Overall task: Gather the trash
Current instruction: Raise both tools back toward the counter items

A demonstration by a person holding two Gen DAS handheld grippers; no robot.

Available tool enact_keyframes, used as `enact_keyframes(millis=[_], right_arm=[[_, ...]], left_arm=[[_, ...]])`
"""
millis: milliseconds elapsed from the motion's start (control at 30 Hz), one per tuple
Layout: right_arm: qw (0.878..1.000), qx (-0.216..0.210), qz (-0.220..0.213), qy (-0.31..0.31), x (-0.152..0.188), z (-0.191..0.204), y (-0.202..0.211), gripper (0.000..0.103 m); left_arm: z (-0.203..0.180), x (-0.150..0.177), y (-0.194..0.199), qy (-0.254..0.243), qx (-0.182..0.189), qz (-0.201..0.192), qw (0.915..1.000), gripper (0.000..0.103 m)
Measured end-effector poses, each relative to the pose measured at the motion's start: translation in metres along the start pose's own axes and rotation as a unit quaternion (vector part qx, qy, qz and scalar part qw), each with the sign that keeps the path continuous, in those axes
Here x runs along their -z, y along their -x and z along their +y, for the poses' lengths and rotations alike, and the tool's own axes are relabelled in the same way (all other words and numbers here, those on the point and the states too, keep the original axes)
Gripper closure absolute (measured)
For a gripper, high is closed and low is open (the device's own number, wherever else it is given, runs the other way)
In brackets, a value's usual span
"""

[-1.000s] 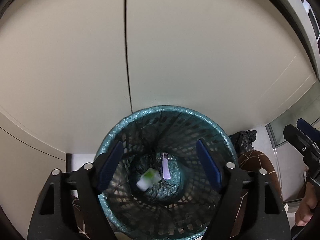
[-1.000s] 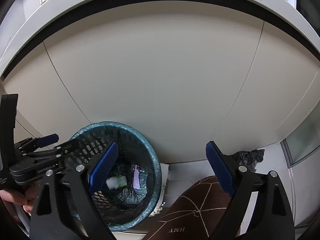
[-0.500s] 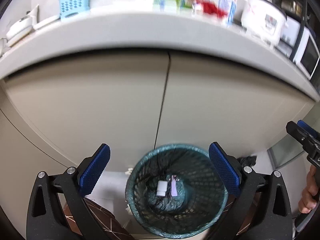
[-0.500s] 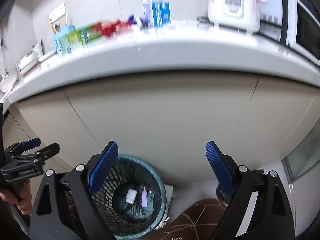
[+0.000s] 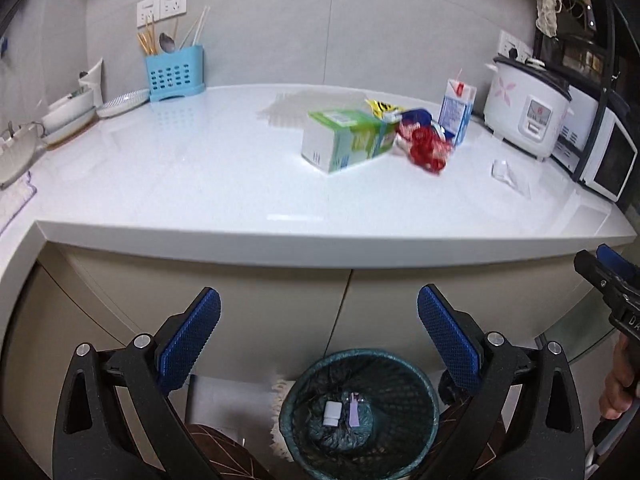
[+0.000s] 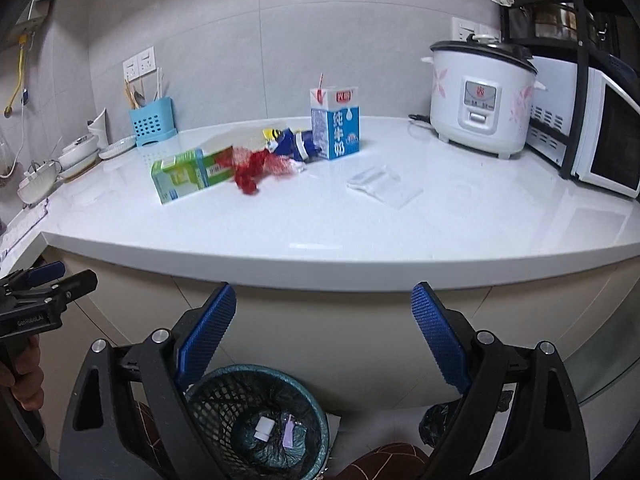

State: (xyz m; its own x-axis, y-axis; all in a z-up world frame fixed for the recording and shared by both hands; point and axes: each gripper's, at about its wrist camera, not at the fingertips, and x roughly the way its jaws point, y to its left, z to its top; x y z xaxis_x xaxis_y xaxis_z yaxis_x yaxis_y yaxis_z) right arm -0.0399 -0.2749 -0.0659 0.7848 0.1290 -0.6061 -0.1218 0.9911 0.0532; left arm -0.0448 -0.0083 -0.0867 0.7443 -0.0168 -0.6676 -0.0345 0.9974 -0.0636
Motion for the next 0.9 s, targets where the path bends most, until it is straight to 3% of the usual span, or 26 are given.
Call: enact_keyframes(millis=[300, 633, 900], right_arm=[[1.000, 0.002, -0.005, 0.016, -0.045, -0.002, -0.007, 0.017], [0.999, 0.017, 0.023, 0.032, -0.086, -0.010, -0.041, 0.017], [0.998, 0.012, 0.056, 0.036, -0.109, -0.016, -0.080, 0.017]], left_arm=[[-0.008, -0.045, 0.013, -0.021, -0.016, -0.024, 0.9994, 0.006], [0.000, -0.085, -0.014, -0.015, -0.010, -0.022, 0.9996, 0.006], [-0.005, -0.116, -0.045, -0.044, -0.007, -0.020, 0.9988, 0.006]])
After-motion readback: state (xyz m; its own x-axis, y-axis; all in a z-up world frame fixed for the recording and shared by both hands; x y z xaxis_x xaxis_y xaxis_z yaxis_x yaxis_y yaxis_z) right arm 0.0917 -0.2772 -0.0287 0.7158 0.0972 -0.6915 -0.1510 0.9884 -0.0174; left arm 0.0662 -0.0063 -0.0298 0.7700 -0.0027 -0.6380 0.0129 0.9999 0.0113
